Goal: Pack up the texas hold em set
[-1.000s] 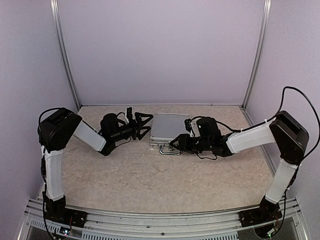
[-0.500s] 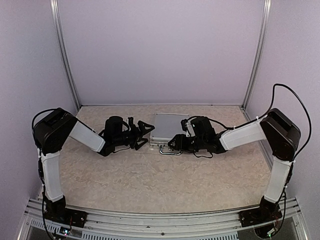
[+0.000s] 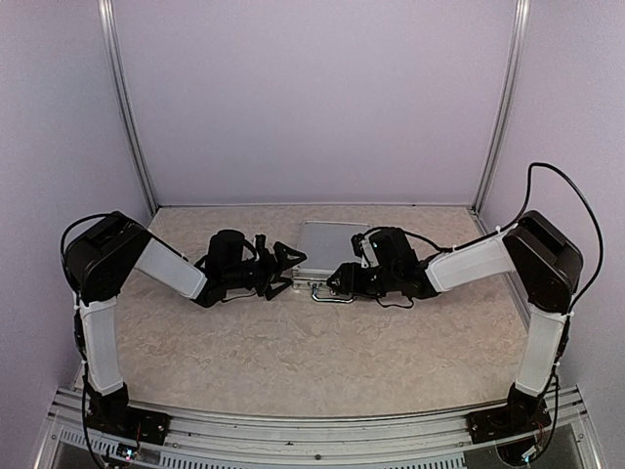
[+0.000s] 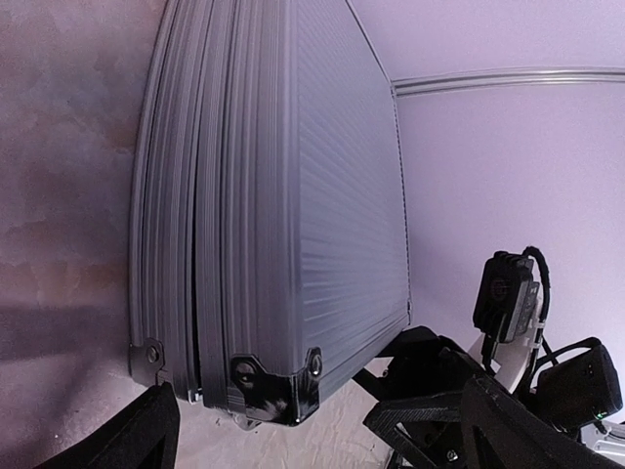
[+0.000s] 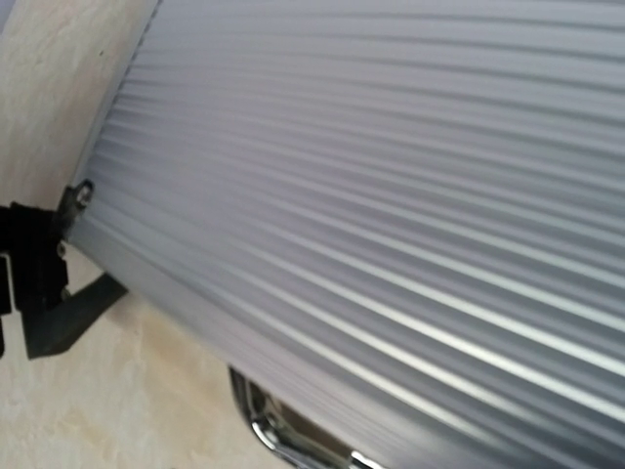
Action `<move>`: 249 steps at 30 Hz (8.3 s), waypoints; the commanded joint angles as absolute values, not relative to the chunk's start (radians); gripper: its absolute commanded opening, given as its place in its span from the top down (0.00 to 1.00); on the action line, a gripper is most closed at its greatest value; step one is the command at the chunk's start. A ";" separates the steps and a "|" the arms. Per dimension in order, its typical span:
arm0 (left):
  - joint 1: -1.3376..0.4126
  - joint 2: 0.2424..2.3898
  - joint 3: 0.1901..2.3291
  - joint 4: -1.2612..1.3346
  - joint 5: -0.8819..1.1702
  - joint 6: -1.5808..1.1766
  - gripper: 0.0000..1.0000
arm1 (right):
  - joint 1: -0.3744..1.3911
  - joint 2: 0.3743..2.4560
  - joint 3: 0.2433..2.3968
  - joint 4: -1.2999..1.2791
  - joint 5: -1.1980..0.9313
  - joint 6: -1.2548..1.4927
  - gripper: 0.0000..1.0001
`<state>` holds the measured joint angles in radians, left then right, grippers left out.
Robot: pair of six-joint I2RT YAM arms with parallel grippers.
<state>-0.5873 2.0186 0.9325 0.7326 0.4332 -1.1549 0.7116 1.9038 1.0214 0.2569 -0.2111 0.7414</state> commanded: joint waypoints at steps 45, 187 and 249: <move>-0.612 1.969 0.972 0.748 0.447 -1.161 0.01 | 0.731 1.934 1.019 0.268 -0.226 0.745 0.40; -0.660 2.197 1.366 0.571 0.529 -0.987 0.01 | 0.784 1.938 1.081 0.173 -0.201 0.826 0.33; -0.687 2.228 1.214 0.644 0.507 -1.009 0.01 | 0.775 1.947 1.118 0.153 -0.178 0.936 0.29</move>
